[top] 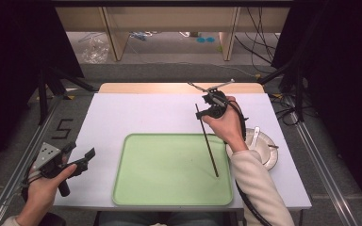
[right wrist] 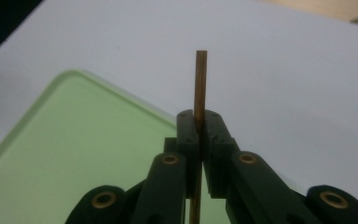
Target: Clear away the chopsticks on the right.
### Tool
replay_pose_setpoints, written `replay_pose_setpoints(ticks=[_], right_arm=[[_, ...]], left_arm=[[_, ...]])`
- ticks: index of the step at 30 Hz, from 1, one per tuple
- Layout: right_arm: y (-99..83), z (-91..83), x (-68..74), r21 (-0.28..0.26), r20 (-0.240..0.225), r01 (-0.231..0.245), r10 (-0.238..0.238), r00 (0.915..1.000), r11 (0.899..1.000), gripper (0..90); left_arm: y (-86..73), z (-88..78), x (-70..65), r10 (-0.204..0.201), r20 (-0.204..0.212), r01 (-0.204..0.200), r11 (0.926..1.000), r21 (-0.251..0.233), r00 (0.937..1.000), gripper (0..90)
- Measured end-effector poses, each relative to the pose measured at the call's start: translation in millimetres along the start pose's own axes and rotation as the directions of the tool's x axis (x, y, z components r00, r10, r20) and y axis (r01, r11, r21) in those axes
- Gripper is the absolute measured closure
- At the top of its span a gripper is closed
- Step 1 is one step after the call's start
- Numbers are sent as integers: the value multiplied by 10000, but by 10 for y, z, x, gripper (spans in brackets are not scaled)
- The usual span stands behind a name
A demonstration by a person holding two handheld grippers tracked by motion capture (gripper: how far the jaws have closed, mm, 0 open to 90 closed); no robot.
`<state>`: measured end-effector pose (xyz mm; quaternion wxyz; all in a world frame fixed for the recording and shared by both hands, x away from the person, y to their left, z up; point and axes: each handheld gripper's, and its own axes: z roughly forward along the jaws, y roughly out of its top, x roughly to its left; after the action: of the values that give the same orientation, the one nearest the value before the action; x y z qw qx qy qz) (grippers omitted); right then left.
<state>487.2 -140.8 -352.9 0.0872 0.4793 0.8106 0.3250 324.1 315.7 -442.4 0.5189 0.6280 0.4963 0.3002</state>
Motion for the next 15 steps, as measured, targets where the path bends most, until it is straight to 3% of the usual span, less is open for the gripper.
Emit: replay_pose_setpoints(ticks=[1,2,4,5,6,8,9,11,14,15], right_arm=[[-7,25,2,240,84,-268,266,9996,9994,875],[-26,53,-21,355,187,-102,95,9998,9993,875],[-36,90,6,1041,223,-1011,993,9948,9894,875],[-72,134,-19,1102,463,-714,666,9967,9913,875],[-86,169,-11,1371,637,-1029,949,9934,9852,875],[-103,204,-26,1550,704,-991,890,9935,9829,875],[-136,256,-28,1899,748,-1572,1453,9866,9691,875],[-164,300,-69,2206,777,-1378,1234,9893,9656,875],[-194,347,-81,2323,868,-1450,1280,9880,9618,875],[-213,385,-62,2651,1033,-1891,1671,9805,9455,874]], left_arm=[[0,0,0,6,5,-6,10000,-5,10000,197],[1,0,1,16,7,-16,10000,-8,10000,196],[0,0,1,9,6,-9,10000,-10,10000,197],[0,-1,0,-3,6,3,10000,-4,10000,197],[0,0,0,-3,7,3,10000,-2,10000,197],[0,-1,0,-5,7,5,10000,-2,10000,197],[0,-1,2,11,12,-11,10000,0,10000,197],[0,0,2,-3,7,3,10000,8,10000,197],[0,-1,0,-12,2,12,10000,5,10000,197],[1,-1,2,14,11,-14,10000,3,10000,197]])
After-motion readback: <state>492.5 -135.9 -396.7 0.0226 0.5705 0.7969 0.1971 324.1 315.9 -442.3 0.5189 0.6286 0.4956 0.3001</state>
